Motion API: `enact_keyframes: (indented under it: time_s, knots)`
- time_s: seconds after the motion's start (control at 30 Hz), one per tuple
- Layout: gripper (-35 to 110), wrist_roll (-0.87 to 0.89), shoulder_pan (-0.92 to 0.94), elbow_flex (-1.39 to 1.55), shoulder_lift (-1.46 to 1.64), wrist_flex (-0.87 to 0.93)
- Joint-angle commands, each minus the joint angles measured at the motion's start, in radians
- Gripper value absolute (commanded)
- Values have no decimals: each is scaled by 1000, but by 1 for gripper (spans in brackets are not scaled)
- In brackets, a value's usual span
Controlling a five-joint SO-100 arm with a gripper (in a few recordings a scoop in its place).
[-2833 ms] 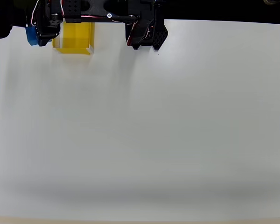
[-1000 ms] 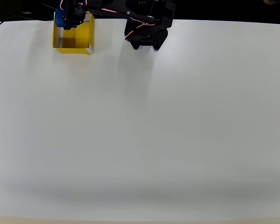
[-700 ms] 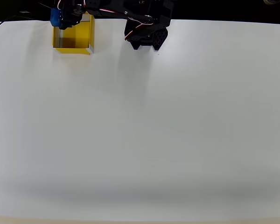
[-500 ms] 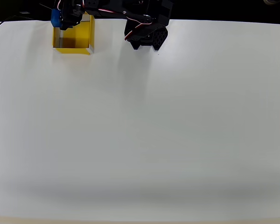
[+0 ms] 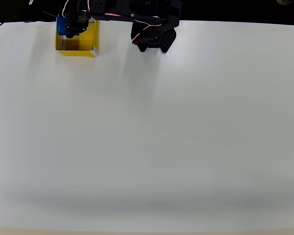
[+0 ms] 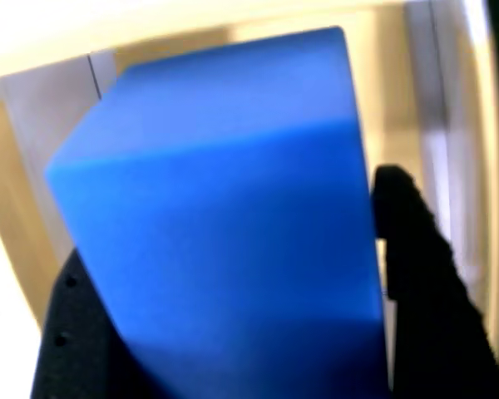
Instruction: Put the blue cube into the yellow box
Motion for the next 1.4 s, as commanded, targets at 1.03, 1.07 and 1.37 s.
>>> enact_keyframes:
  time_s: [1.03, 1.07, 1.37]
  knots:
    - [35, -84, 63, -210, 264, 261]
    - [35, -91, 69, -232, 272, 279]
    - [35, -124, 31, -307, 456, 448]
